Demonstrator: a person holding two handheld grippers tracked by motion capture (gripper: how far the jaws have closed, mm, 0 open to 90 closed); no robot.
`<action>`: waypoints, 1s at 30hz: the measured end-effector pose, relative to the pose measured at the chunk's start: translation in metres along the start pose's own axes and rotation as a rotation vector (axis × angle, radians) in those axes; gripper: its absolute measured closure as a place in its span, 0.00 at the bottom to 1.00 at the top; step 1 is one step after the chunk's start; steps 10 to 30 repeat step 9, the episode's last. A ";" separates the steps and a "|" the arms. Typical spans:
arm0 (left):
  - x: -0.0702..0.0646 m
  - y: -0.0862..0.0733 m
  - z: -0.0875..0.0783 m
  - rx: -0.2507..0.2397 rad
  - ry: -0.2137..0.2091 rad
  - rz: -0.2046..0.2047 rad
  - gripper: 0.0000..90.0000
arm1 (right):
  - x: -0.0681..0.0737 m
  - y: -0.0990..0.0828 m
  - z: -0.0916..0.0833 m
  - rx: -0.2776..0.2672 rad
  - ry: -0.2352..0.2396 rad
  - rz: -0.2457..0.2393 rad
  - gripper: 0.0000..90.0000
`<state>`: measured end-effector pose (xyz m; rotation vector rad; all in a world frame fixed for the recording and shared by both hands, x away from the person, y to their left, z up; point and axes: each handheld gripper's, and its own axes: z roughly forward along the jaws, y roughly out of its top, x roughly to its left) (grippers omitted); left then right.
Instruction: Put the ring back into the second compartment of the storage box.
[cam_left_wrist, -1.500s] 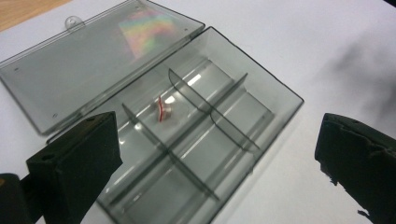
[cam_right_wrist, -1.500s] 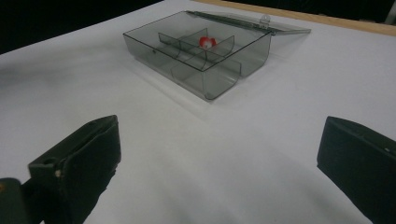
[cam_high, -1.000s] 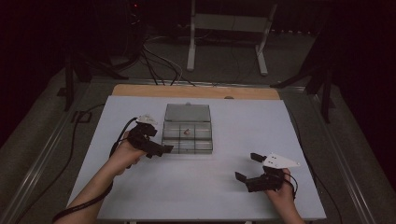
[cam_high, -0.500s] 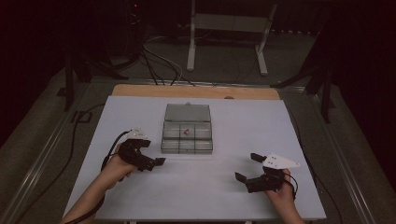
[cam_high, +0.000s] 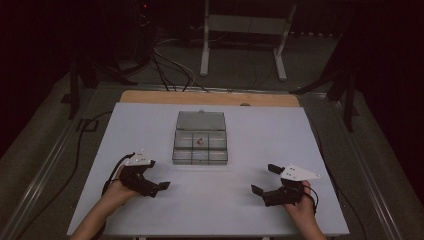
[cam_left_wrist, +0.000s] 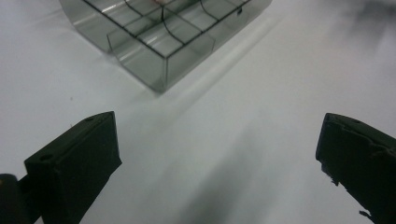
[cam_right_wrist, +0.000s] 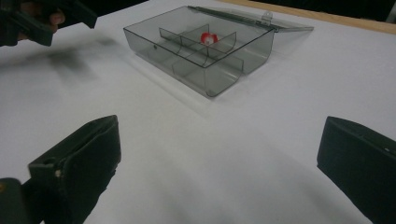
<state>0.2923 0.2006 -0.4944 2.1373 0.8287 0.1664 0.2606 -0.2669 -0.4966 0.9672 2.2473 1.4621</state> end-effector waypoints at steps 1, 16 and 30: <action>0.000 -0.002 -0.001 -0.001 0.007 0.001 0.01 | 0.000 0.000 0.000 0.001 0.000 -0.001 0.00; 0.003 -0.006 -0.005 -0.012 0.011 -0.016 0.01 | 0.000 0.000 0.001 0.001 0.003 -0.005 0.00; 0.003 -0.006 -0.005 -0.012 0.011 -0.016 0.01 | 0.000 0.000 0.001 0.001 0.003 -0.005 0.00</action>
